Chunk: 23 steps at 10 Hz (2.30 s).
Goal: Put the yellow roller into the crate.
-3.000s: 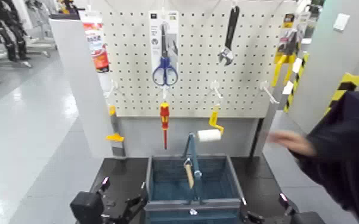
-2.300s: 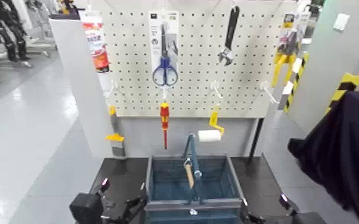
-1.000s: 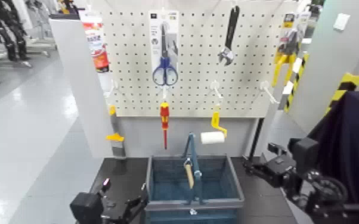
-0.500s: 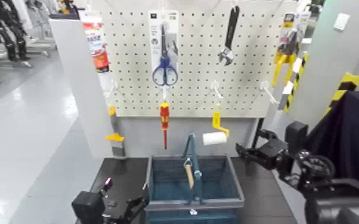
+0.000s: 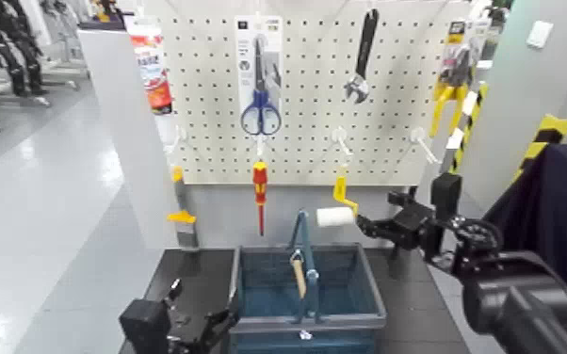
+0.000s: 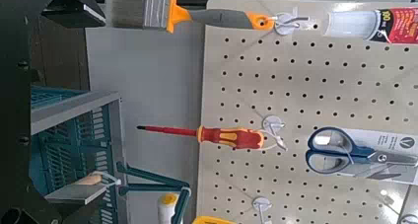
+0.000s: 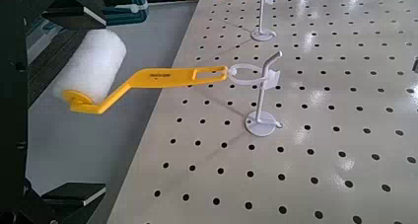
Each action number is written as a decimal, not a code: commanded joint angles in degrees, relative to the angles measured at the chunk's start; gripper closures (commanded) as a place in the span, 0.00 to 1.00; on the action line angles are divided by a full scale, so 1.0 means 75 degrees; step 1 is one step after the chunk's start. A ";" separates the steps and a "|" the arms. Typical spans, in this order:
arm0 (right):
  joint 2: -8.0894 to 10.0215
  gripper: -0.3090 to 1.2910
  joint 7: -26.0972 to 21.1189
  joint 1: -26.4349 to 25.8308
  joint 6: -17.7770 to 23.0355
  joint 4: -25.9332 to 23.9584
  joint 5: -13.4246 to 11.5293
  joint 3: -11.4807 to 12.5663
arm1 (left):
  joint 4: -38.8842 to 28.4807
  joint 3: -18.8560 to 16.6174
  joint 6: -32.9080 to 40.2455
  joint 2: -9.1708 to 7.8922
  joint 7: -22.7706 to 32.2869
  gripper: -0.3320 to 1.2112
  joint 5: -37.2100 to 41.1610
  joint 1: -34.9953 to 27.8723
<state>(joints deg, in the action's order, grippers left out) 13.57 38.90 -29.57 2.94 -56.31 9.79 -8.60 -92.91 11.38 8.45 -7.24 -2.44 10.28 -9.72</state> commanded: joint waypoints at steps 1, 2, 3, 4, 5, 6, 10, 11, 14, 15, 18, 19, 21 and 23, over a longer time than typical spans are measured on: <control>-0.0121 0.28 0.0416 -0.0839 0.0405 0.1297 0.0218 -0.0400 | 0.0060 0.0018 0.0034 0.0016 -0.0015 0.29 0.0001 0.0042; -0.0145 0.28 0.0416 -0.1003 0.0452 0.1473 0.0265 -0.0540 | 0.0083 0.0030 0.0045 0.0016 -0.0038 0.29 0.0001 0.0078; -0.0227 0.28 0.0416 -0.1179 0.0605 0.1766 0.0276 -0.0646 | 0.0095 0.0041 0.0057 0.0016 -0.0050 0.29 0.0001 0.0101; -0.0297 0.28 0.0380 -0.1284 0.0687 0.1883 0.0276 -0.0693 | 0.0119 0.0076 0.0092 0.0004 -0.0062 0.29 0.0001 0.0148; -0.0391 0.28 0.0369 -0.1401 0.0804 0.2047 0.0276 -0.0763 | 0.0119 0.0076 0.0116 0.0004 -0.0085 0.29 0.0001 0.0160; -0.0555 0.28 0.0509 -0.1612 0.1015 0.2493 0.0265 -0.0751 | 0.0119 0.0076 0.0127 -0.0008 -0.0085 0.29 0.0001 0.0160; -0.0836 0.40 0.0498 -0.1882 0.1284 0.2997 -0.0075 -0.0423 | 0.0119 0.0100 0.0174 -0.0019 -0.0109 0.29 0.0012 0.0195; -0.0836 0.58 0.0439 -0.1882 0.1284 0.2997 -0.0134 -0.0411 | 0.0119 0.0100 0.0174 -0.0008 -0.0109 0.29 0.0012 0.0195; -0.0836 0.88 0.0404 -0.1870 0.1167 0.2997 -0.0204 -0.0400 | 0.0119 0.0088 0.0174 -0.0019 -0.0132 0.29 0.0012 0.0195; -0.0836 0.93 0.0416 -0.1870 0.1155 0.2985 -0.0204 -0.0400 | 0.0119 0.0076 0.0174 -0.0019 -0.0132 0.29 0.0012 0.0183; -0.0848 0.96 0.0474 -0.1847 0.1155 0.2950 -0.0216 -0.0365 | 0.0119 0.0053 0.0174 0.0004 -0.0132 0.29 0.0012 0.0171; -0.0848 0.97 0.0486 -0.1835 0.1179 0.2926 -0.0216 -0.0329 | 0.0119 0.0053 0.0174 0.0004 -0.0132 0.29 0.0012 0.0171; -0.0848 0.96 0.0556 -0.1776 0.1202 0.2856 -0.0192 -0.0201 | 0.0119 0.0041 0.0174 0.0004 -0.0132 0.29 0.0012 0.0160; -0.0848 0.96 0.0662 -0.1647 0.1155 0.2633 -0.0122 -0.0130 | 0.0119 0.0030 0.0162 0.0004 -0.0132 0.29 0.0012 0.0136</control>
<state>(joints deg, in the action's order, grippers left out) 7.21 43.78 -42.27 11.85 -35.92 8.68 -9.78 -92.02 11.64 9.70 -7.19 -3.40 10.37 -8.61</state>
